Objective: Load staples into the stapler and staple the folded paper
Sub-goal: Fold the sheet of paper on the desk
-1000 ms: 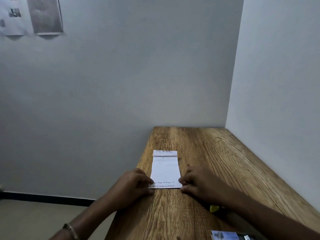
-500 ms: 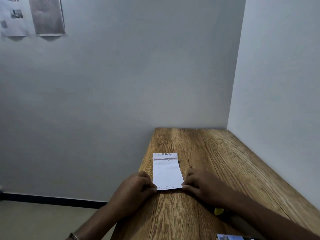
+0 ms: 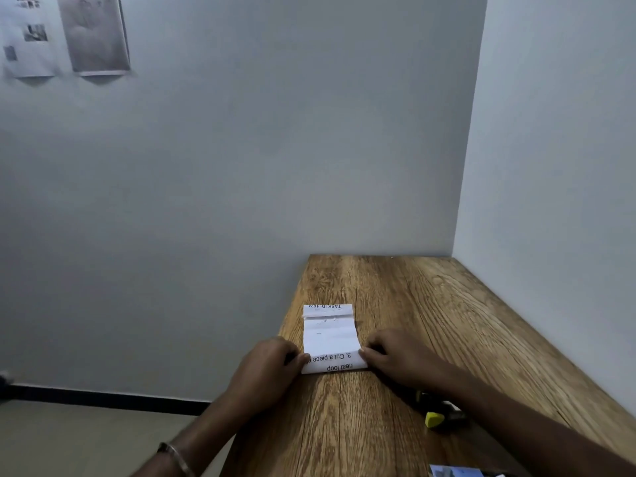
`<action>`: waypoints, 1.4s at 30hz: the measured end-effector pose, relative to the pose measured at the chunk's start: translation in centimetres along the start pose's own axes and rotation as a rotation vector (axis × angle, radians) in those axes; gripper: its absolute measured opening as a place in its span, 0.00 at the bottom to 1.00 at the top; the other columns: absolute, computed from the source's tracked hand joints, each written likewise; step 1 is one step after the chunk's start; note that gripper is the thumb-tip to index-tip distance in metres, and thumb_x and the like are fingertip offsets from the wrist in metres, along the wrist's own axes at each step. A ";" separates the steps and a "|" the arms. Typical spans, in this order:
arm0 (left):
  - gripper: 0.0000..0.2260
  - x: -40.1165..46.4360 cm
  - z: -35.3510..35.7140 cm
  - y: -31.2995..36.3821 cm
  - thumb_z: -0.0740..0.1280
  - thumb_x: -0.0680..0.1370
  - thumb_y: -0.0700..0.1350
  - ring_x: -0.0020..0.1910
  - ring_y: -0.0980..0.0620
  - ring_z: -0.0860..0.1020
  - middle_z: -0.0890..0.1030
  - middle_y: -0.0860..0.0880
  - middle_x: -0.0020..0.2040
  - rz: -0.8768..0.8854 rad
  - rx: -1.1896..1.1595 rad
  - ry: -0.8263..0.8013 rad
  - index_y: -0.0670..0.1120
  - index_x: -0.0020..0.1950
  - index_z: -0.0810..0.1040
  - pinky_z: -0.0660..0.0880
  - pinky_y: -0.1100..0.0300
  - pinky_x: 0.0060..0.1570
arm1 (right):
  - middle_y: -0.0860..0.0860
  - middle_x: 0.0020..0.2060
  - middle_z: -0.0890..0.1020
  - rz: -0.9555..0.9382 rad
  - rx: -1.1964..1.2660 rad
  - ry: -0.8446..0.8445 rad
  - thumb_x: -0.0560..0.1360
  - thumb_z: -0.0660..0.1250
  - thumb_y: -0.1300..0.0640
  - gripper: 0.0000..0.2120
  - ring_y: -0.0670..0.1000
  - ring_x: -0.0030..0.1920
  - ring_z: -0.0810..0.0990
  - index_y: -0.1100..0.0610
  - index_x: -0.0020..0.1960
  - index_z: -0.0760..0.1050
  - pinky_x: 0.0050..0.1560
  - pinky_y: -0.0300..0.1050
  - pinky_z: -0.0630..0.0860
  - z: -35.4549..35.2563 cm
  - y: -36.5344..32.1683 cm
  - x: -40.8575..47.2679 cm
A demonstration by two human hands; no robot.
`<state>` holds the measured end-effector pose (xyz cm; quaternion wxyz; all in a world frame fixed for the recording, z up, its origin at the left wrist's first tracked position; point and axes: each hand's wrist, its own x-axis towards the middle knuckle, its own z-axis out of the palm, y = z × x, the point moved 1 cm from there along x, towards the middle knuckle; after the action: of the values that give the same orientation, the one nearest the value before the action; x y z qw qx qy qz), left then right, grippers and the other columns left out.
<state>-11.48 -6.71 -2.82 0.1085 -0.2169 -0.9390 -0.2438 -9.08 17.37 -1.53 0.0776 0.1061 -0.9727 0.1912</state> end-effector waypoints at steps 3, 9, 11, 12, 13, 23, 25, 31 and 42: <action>0.13 0.5 0.2 0.1 0.63 0.79 0.54 0.36 0.56 0.75 0.79 0.51 0.37 -0.022 0.047 0.014 0.51 0.36 0.76 0.68 0.60 0.34 | 0.47 0.29 0.75 0.014 -0.058 0.011 0.79 0.63 0.50 0.17 0.43 0.28 0.70 0.51 0.32 0.70 0.29 0.39 0.63 0.2 -0.2 0.3; 0.11 1.1 0.5 0.2 0.65 0.78 0.53 0.35 0.57 0.74 0.76 0.55 0.37 -0.028 0.051 -0.004 0.52 0.37 0.76 0.66 0.64 0.32 | 0.50 0.33 0.78 0.033 -0.107 0.046 0.79 0.62 0.49 0.15 0.46 0.30 0.71 0.59 0.39 0.76 0.30 0.42 0.65 0.8 -0.2 0.5; 0.11 1.2 0.6 0.1 0.65 0.78 0.54 0.37 0.57 0.73 0.76 0.54 0.38 -0.019 0.066 0.008 0.51 0.39 0.76 0.67 0.64 0.33 | 0.47 0.30 0.74 0.026 -0.105 0.038 0.78 0.61 0.50 0.15 0.44 0.29 0.69 0.56 0.36 0.72 0.29 0.41 0.63 0.9 -0.1 0.5; 0.11 1.2 0.6 0.1 0.65 0.78 0.54 0.37 0.57 0.73 0.75 0.54 0.38 -0.016 0.072 0.017 0.51 0.38 0.76 0.67 0.64 0.33 | 0.47 0.30 0.73 0.023 -0.110 0.032 0.78 0.61 0.50 0.15 0.44 0.28 0.68 0.55 0.35 0.71 0.29 0.41 0.63 0.8 0.0 0.5; 0.11 1.1 0.6 0.1 0.65 0.77 0.55 0.37 0.57 0.72 0.75 0.55 0.38 -0.012 0.077 0.024 0.51 0.38 0.75 0.67 0.64 0.34 | 0.47 0.30 0.73 0.020 -0.118 0.028 0.78 0.61 0.50 0.15 0.44 0.28 0.68 0.55 0.35 0.71 0.29 0.41 0.62 0.8 0.0 0.5; 0.12 -0.9 0.1 2.0 0.61 0.79 0.56 0.61 0.56 0.74 0.77 0.58 0.62 0.184 0.117 0.121 0.57 0.61 0.75 0.72 0.61 0.56 | 0.47 0.30 0.72 -0.027 -0.219 0.048 0.77 0.60 0.50 0.14 0.46 0.29 0.68 0.57 0.37 0.71 0.31 0.44 0.66 0.8 -0.2 0.1; 0.16 -1.0 0.3 2.6 0.59 0.81 0.53 0.67 0.56 0.72 0.73 0.56 0.70 0.247 0.149 0.013 0.56 0.68 0.73 0.70 0.59 0.64 | 0.48 0.32 0.74 -0.040 -0.245 0.054 0.77 0.60 0.50 0.14 0.47 0.31 0.71 0.57 0.38 0.73 0.33 0.47 0.70 0.7 -0.3 0.1; 0.20 -0.7 0.4 2.7 0.62 0.80 0.40 0.64 0.59 0.75 0.76 0.57 0.69 0.307 0.165 -0.050 0.59 0.68 0.74 0.74 0.60 0.63 | 0.51 0.43 0.79 -0.072 -0.298 0.087 0.77 0.61 0.48 0.10 0.51 0.41 0.77 0.55 0.44 0.72 0.41 0.49 0.74 0.6 -0.4 -0.6; 0.23 -0.4 0.7 2.2 0.64 0.78 0.37 0.66 0.59 0.74 0.76 0.55 0.69 0.390 0.177 -0.058 0.57 0.69 0.74 0.71 0.64 0.65 | 0.53 0.81 0.55 -0.158 -0.269 -0.149 0.83 0.49 0.51 0.27 0.50 0.80 0.52 0.55 0.80 0.52 0.79 0.49 0.51 2.1 -3.7 -3.6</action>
<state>-10.21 -4.79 -2.67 0.1454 -0.3910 -0.8997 -0.1285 -4.92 13.83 -2.83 0.0337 0.1846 -0.9812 0.0442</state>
